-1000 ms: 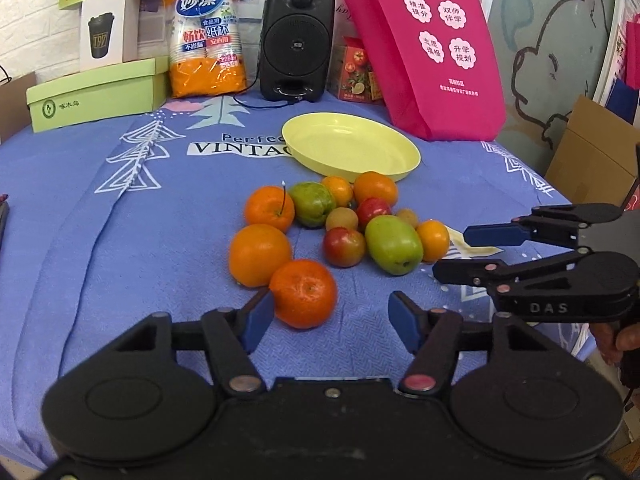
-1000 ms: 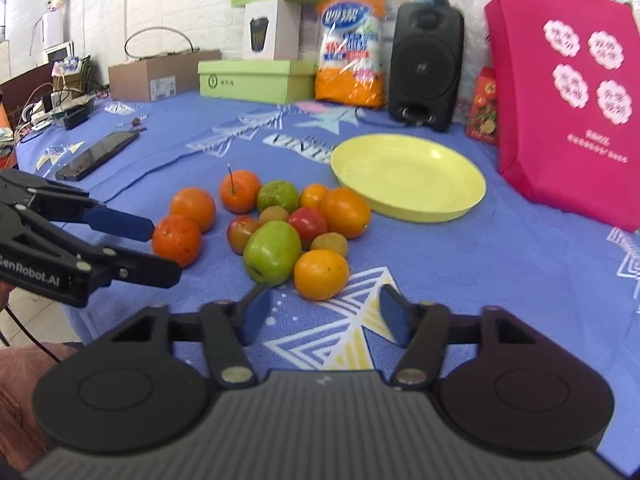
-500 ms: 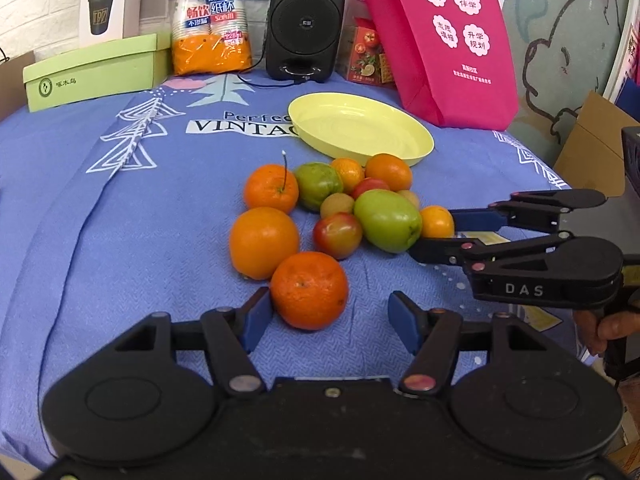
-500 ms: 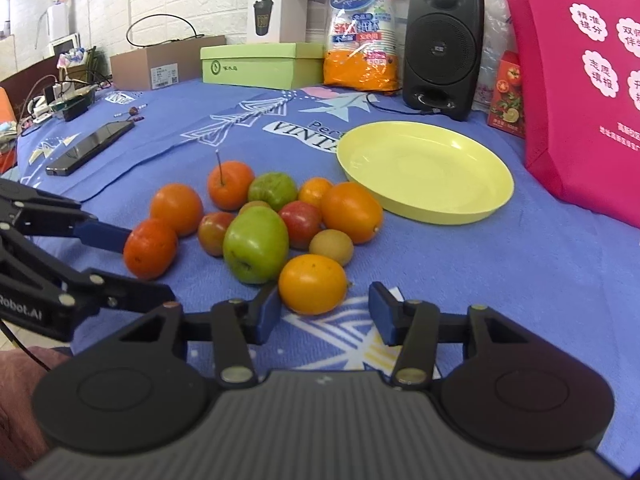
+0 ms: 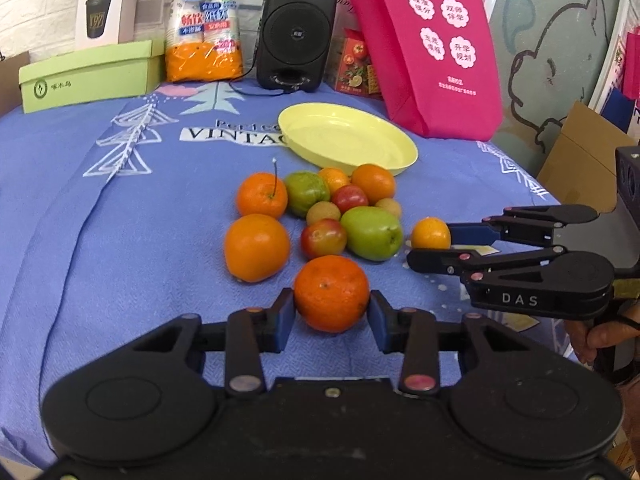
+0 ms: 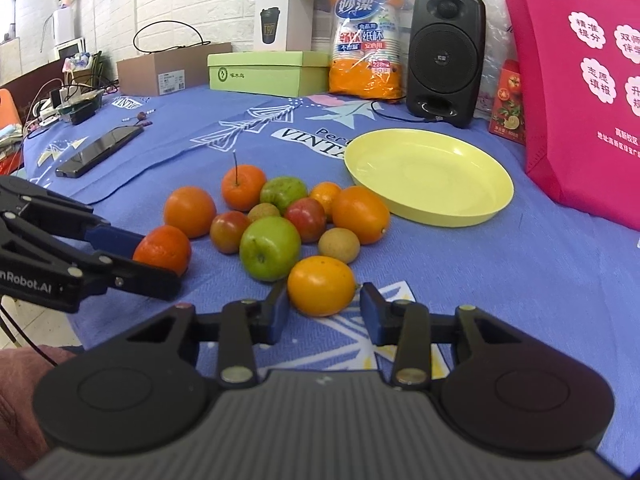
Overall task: Organize fruits
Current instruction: 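Carry both oranges onto the yellow plate and open both tools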
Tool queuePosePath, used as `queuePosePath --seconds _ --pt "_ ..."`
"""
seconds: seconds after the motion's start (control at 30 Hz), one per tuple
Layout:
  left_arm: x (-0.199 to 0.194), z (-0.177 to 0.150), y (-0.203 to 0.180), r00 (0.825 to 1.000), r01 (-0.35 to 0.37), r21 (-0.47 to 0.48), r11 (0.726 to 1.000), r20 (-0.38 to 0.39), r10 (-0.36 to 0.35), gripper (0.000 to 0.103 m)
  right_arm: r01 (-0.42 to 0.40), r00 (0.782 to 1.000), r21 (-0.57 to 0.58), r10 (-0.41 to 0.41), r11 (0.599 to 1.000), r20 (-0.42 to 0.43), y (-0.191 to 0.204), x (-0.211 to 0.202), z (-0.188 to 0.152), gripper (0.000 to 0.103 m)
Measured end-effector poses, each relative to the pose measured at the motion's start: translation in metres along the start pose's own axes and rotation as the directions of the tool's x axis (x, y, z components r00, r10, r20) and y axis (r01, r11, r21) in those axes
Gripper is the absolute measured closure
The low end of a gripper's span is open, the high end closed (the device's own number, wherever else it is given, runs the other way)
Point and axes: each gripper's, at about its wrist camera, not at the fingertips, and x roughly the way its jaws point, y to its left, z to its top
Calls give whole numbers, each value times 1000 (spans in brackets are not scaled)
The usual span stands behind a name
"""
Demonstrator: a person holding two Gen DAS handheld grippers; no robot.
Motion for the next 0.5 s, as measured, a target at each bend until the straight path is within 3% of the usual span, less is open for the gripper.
queuePosePath --seconds 0.3,0.5 --pt "-18 17 -1 999 19 -2 1000 35 -19 65 2 1000 14 -2 1000 2 -1 -17 2 65" --pt "-4 60 5 998 29 24 999 48 -30 65 30 999 26 -30 999 23 -20 -20 24 65"
